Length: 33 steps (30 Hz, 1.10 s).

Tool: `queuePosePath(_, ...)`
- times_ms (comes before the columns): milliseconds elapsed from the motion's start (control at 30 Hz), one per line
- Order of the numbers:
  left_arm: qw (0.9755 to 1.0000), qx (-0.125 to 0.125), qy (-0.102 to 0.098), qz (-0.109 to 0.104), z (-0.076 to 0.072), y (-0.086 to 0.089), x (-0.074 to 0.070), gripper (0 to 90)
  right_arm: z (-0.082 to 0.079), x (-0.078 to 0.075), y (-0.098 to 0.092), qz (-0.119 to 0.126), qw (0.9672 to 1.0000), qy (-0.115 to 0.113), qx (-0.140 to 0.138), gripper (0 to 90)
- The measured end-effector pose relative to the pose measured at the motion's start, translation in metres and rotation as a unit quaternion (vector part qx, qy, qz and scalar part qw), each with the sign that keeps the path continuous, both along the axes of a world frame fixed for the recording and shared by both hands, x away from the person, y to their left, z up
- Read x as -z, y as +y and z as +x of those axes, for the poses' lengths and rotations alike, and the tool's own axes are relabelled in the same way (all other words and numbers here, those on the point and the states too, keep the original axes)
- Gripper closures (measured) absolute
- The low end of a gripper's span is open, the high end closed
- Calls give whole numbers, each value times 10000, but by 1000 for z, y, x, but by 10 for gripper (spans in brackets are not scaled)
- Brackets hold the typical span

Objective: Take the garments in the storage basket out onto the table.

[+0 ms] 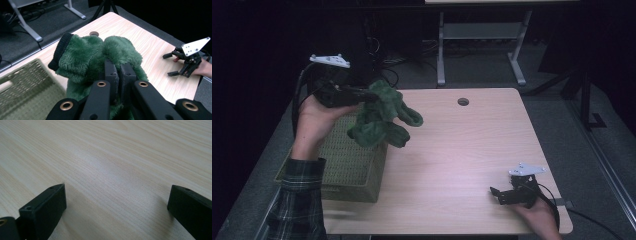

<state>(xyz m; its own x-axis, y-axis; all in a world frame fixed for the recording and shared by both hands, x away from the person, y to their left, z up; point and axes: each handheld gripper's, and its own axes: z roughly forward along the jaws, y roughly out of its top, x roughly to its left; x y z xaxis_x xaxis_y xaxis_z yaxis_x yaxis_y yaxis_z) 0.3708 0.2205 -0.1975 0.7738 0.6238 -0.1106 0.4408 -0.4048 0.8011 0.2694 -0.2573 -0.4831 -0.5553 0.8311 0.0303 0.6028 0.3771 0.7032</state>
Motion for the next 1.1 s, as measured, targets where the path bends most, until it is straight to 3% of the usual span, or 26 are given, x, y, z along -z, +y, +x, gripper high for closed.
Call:
queuePosePath(600, 9994, 335, -39, -5, 5, -66, 18, 869, 0, 0, -1, 3, 10000, -3, -16, 17)
queuePosePath(1100, 9978, 632, 172, -120, -3, -114, 55, 869, 0, 0, 0, 6, 10000, 4, -9, 17)
